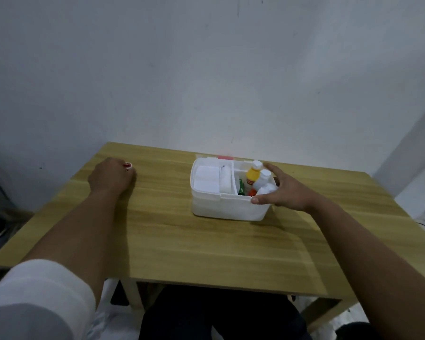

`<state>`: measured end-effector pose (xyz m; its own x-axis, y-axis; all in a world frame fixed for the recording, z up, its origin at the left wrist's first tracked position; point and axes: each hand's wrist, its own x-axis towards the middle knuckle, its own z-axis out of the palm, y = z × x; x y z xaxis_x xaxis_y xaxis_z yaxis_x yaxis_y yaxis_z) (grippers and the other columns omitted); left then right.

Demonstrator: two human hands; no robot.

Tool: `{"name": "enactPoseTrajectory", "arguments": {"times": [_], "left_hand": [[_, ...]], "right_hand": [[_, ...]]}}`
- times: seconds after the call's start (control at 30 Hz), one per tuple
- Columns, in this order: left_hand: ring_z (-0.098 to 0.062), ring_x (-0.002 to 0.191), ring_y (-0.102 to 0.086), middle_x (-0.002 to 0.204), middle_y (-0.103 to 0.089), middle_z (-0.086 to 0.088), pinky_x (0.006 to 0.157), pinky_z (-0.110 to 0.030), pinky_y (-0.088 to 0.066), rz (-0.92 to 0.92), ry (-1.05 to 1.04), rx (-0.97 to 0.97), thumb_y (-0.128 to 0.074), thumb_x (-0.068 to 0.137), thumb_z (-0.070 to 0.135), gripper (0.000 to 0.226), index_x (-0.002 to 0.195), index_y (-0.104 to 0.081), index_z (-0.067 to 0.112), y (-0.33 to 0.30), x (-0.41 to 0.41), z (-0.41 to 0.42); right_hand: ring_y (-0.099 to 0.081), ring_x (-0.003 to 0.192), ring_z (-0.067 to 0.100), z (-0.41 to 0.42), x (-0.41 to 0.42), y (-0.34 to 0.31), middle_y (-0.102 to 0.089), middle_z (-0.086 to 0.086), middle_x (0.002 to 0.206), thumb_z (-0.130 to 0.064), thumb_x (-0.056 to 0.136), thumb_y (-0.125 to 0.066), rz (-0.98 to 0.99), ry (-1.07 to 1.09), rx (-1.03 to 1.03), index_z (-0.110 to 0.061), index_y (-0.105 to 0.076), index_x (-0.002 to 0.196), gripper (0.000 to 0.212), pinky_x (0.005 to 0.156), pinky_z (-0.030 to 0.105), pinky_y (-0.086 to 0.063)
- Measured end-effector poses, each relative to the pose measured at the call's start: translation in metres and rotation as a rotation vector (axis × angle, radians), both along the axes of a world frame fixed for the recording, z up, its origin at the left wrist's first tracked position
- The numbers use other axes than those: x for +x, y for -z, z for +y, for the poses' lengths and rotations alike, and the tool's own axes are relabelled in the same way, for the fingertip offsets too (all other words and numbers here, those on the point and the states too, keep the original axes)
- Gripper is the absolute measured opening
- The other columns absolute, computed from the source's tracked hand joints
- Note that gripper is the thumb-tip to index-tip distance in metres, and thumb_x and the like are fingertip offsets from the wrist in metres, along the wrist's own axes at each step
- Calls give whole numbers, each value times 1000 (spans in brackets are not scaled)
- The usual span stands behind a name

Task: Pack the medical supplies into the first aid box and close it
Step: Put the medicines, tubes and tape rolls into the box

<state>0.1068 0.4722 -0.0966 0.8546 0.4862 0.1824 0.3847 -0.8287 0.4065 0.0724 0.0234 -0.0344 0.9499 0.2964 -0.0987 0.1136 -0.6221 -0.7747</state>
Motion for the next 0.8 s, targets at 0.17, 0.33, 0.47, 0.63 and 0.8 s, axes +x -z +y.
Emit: {"name": "enactPoseTrajectory", "arguments": {"times": [0.17,0.33,0.47,0.63,0.8], "left_hand": [[-36,95,-67,97,-73,-14,70,-34,-44,-34,-36,-7,-65,91,46,35,101,-79,16,6,4,-5],[-35,98,-68,102,-74,-11,75,-36,-48,-40,6,-22,-65,91,47,33,103,-80,20,-3,-7,-17],[-31,95,-70,103,-77,-6,75,-34,-49,-131,91,-114,-69,90,50,33,108,-81,24,-38,-21,-51],[-15,88,-69,100,-78,6,81,-34,-56,-308,279,-294,-71,87,50,31,104,-82,26,-96,-42,-124],[-15,95,-70,99,-77,12,90,-38,-53,-300,400,-198,-69,86,59,34,102,-80,31,-96,-62,-175]], "right_hand": [[-59,115,1,-1,3,4,-57,-24,129,-42,63,-95,4,-2,6,-36,-27,157,117,83,16,-50],[-60,107,-8,-1,-1,2,-61,-24,125,-35,65,-96,16,21,27,-34,-27,157,115,76,11,-50],[-60,103,-4,2,-8,-3,-60,-21,124,-35,68,-94,40,38,21,-37,-27,156,111,61,10,-51],[-58,109,11,7,-13,-7,-52,-17,125,-40,68,-92,49,50,-6,-34,-21,159,116,65,19,-47],[-54,118,20,7,-19,-11,-50,-11,128,-41,70,-92,60,83,-19,-37,-23,156,110,62,25,-50]]}}
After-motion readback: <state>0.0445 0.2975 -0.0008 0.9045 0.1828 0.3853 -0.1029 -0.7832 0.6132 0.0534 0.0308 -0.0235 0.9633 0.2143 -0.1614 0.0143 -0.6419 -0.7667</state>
